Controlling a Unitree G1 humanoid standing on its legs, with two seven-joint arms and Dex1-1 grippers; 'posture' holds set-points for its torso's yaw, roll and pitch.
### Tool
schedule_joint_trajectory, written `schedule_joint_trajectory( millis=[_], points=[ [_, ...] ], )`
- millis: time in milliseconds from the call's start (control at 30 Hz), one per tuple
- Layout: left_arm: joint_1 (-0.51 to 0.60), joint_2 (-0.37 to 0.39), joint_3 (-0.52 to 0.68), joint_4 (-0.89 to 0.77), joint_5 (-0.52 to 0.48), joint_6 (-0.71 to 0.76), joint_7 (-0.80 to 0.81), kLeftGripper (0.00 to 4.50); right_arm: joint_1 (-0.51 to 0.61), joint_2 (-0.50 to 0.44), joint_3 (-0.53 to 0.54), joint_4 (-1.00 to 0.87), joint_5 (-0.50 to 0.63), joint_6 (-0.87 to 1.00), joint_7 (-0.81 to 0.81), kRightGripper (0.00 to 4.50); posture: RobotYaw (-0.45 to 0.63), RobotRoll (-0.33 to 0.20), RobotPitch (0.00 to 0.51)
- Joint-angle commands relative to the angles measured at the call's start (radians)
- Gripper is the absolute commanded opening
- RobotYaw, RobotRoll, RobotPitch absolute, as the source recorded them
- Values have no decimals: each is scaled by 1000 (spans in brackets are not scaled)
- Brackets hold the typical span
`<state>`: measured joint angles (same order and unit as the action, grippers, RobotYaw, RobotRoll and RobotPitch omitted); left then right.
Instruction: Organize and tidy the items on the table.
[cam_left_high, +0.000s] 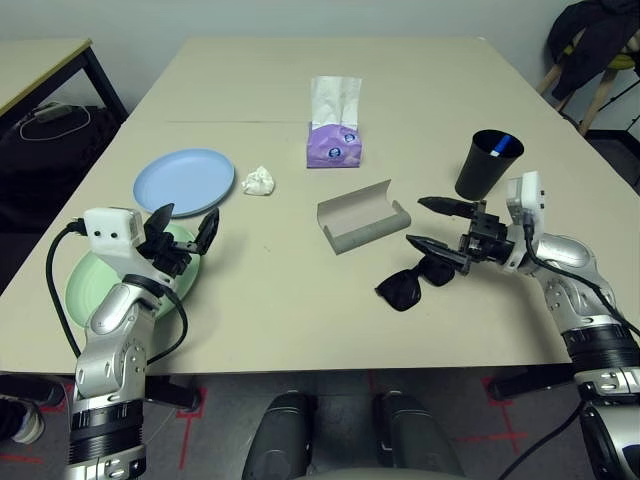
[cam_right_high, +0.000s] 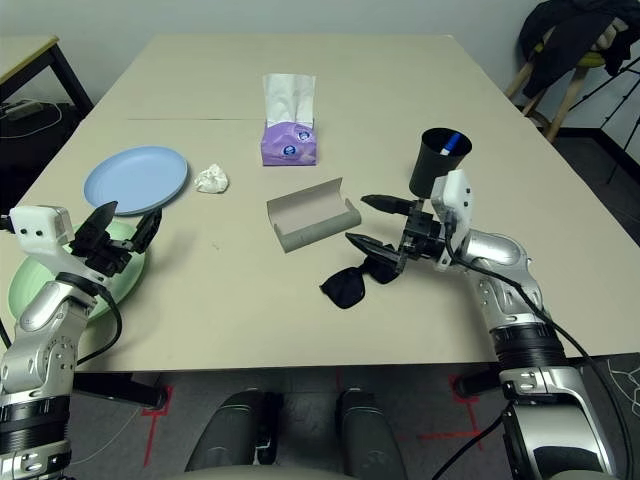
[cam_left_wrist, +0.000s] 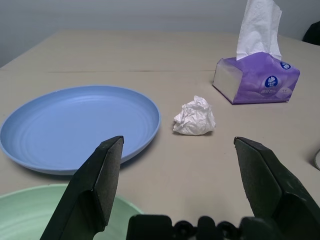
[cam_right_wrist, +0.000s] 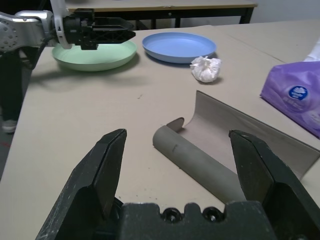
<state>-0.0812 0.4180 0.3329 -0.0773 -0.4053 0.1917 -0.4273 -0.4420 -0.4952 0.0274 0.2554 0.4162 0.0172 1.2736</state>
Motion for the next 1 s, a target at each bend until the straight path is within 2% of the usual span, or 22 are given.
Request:
schedule_joint_trajectory(
  millis=[33, 167, 367, 533, 633, 767, 867, 1000],
  points=[
    [17, 36, 5, -27, -19, 41, -32, 4471, -5, -11, 26, -10, -10, -27, 59, 4500, 141, 0, 94],
    [18, 68, 18, -38, -26, 75, -37, 4471, -8, -14, 39, 1, -30, -80, 103, 4500, 150, 0, 100],
    [-19, 155, 46, -21, -26, 201, -7, 4471, -13, -6, 52, 2, -46, -105, 115, 4500, 161, 0, 104],
    [-95, 257, 97, 34, -40, 377, 19, 4471, -14, 5, 54, -36, -39, -72, 93, 4500, 165, 0, 104],
    [-138, 340, 106, 112, -23, 517, 40, 4471, -14, 8, 55, -52, -37, -57, 84, 4500, 163, 0, 104],
    [-176, 401, 114, 205, -29, 612, 22, 4471, -10, 9, 55, -65, -34, -44, 79, 4500, 157, 0, 105],
    [-198, 436, 111, 263, -21, 654, 10, 4471, -7, 8, 53, -70, -33, -39, 78, 4500, 152, 0, 106],
    [-237, 507, 65, 402, 53, 615, 6, 4471, 1, 7, 53, -73, -32, -40, 79, 4500, 149, 0, 107]
  ],
)
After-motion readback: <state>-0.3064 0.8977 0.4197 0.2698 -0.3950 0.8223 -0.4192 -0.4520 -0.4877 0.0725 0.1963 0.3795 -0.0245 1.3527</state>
